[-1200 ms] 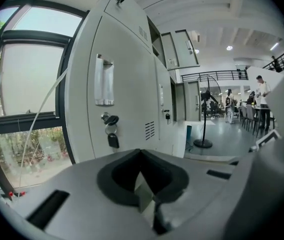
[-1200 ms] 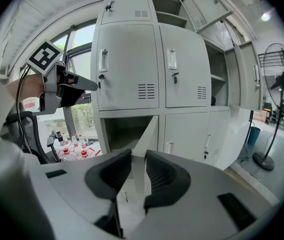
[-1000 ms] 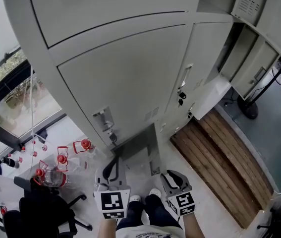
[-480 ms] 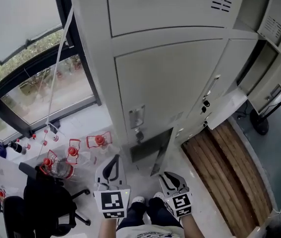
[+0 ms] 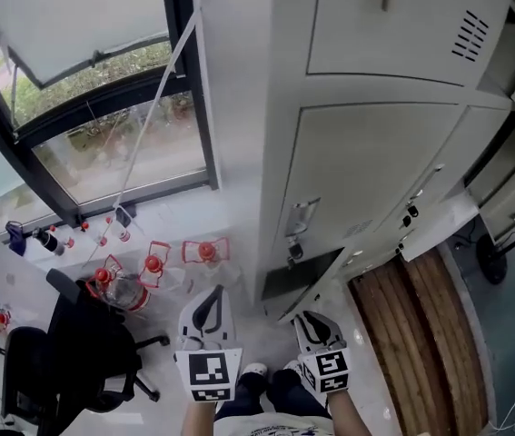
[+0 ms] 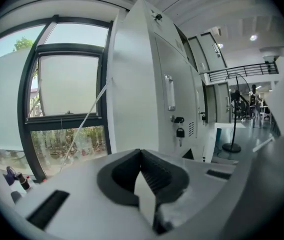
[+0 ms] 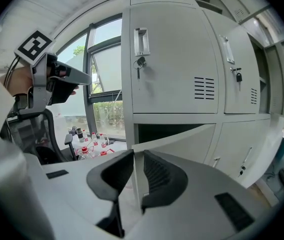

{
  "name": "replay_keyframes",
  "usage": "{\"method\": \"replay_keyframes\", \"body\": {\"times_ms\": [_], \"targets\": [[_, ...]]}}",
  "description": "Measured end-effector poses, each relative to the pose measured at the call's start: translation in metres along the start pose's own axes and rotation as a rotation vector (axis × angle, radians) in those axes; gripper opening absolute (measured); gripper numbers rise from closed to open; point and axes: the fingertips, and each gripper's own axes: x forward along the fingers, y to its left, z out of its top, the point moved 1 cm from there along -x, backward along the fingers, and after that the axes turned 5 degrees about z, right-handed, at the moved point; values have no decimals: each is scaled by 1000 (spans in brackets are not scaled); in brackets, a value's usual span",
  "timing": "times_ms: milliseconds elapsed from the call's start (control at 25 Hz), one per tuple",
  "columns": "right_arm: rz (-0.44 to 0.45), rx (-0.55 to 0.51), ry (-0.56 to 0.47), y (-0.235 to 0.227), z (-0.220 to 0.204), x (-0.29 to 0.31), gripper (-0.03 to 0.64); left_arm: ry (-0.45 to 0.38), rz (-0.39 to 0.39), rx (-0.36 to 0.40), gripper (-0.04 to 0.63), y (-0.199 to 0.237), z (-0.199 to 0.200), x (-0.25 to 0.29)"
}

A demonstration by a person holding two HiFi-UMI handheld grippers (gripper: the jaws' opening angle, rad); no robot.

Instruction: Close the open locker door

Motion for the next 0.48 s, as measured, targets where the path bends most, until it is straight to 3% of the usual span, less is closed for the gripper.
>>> {"method": "replay_keyframes", "body": {"times_ms": [480], "targets": [[51, -30, -17, 8, 24, 45, 74, 15, 138, -45, 2, 46, -12, -25]]}}
